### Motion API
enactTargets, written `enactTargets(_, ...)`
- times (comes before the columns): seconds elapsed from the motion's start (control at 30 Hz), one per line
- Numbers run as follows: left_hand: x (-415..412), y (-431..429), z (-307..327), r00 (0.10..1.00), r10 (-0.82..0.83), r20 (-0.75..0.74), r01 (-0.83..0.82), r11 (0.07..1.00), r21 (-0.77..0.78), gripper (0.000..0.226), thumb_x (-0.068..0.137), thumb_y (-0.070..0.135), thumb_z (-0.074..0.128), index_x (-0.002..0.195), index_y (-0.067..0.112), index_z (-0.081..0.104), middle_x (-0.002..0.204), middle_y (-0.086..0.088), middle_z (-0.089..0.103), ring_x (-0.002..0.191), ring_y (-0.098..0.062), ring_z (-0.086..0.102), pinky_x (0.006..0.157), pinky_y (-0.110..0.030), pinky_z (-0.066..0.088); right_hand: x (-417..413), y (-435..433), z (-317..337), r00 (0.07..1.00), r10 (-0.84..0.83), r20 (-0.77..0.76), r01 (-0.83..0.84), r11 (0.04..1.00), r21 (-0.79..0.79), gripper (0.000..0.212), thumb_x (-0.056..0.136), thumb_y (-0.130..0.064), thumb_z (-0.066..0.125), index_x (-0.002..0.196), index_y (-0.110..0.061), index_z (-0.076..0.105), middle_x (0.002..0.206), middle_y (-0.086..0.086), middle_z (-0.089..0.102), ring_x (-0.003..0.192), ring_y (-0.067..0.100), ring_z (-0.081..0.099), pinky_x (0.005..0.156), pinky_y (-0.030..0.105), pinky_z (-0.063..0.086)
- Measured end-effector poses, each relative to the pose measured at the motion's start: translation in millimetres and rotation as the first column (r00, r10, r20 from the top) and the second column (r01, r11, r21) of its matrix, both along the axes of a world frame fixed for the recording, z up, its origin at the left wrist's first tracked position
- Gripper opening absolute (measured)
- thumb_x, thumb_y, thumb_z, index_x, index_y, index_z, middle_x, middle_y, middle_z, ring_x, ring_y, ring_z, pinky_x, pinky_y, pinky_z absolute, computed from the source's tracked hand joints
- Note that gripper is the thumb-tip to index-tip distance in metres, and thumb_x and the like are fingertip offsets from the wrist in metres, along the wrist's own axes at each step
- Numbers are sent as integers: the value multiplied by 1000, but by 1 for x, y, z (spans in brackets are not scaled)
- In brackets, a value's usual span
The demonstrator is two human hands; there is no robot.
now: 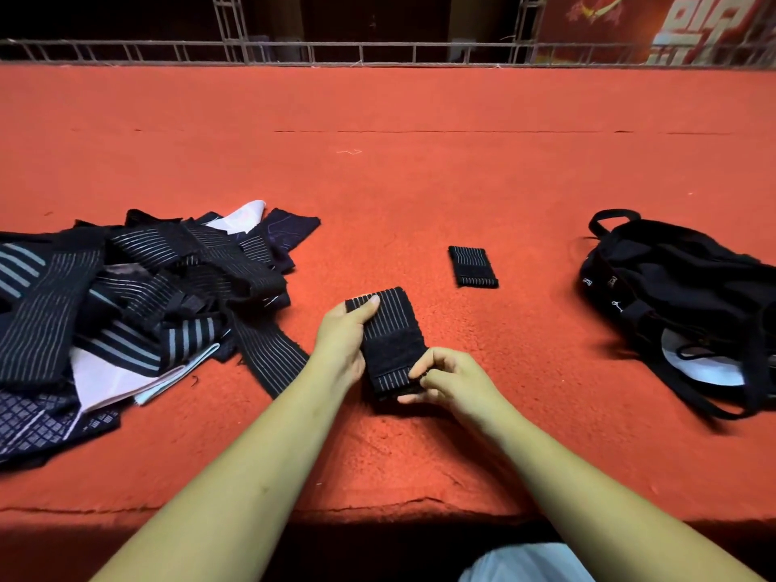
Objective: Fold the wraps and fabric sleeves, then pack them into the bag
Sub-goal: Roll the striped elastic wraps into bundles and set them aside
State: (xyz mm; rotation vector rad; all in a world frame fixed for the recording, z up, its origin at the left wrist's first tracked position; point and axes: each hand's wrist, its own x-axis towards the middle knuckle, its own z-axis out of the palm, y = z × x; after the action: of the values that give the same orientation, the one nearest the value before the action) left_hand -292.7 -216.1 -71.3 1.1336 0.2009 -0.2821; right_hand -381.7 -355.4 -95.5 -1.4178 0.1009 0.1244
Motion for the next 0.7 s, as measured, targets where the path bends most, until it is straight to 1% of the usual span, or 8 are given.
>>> enactTargets(0.07, 1, -3, 1, 999, -5, 40, 5, 1000, 0, 4, 95, 7, 61, 99, 7, 61, 90, -14, 69, 75, -24, 69, 68, -39, 60, 1, -1, 2, 999, -31, 9, 30, 999, 34, 23, 87, 0, 61, 67, -3, 50, 75, 11, 49, 70, 21, 60, 70, 40, 61)
enactTargets(0.17, 2, -10, 3, 993, -40, 112, 41, 999, -7, 9, 96, 5, 57, 104, 3, 60, 95, -17, 67, 83, -27, 67, 82, -45, 57, 5, -5, 1, 990, -135, 46, 137, 990, -41, 39, 96, -6, 59, 65, -11, 37, 67, 6, 36, 60, 14, 54, 61, 37, 62)
enactTargets(0.27, 5, -15, 4, 978, -96, 186, 97, 995, 1, 16, 96, 6, 56, 111, 1, 57, 102, -21, 63, 93, -32, 63, 91, -50, 53, 11, -16, 1, 981, -173, 88, 185, 973, -140, 34, 91, 0, 64, 79, -15, 36, 66, 1, 40, 52, 6, 51, 54, 33, 59)
enactTargets(0.33, 7, -19, 5, 957, -156, 246, 154, 988, 25, 19, 96, 6, 56, 114, -1, 57, 100, -19, 65, 92, -32, 64, 85, -45, 56, 16, -23, 9, 981, -167, 101, 180, 974, -139, 26, 91, -9, 67, 96, -16, 43, 66, -3, 52, 53, 3, 52, 51, 22, 50)
enactTargets(0.4, 7, -25, 8, 927, -215, 306, 207, 977, 58, 16, 96, 5, 56, 111, 2, 57, 96, -14, 67, 85, -24, 66, 76, -35, 58, 21, -27, 20, 984, -122, 129, 142, 976, -167, 20, 95, -18, 63, 111, -12, 52, 71, -8, 64, 61, 2, 59, 58, 19, 48)
enactTargets(0.5, 9, -36, 13, 909, -228, 349, 218, 974, 68, 9, 95, 5, 56, 103, 9, 59, 92, -8, 67, 81, -16, 65, 77, -30, 56, 32, -31, 24, 965, -86, 247, 174, 916, -362, 15, 99, -19, 58, 107, -8, 64, 93, 4, 71, 82, 10, 64, 76, 31, 52)
enactTargets(0.57, 14, -44, 15, 909, -210, 359, 205, 977, 51, 9, 95, 5, 56, 103, 10, 59, 95, -8, 66, 85, -17, 64, 82, -33, 53, 39, -34, 21, 949, -128, 289, 238, 892, -385, 9, 98, -16, 59, 100, -11, 66, 95, 11, 72, 84, 15, 65, 77, 35, 53)
enactTargets(0.7, 27, -65, 8, 937, -192, 293, 178, 981, 76, 10, 98, 14, 58, 107, 8, 58, 108, -18, 66, 98, -26, 64, 95, -45, 51, 60, -49, 23, 899, -266, 349, 392, 843, -367, 9, 97, -11, 59, 98, -17, 65, 93, 2, 71, 85, 13, 66, 77, 27, 51)
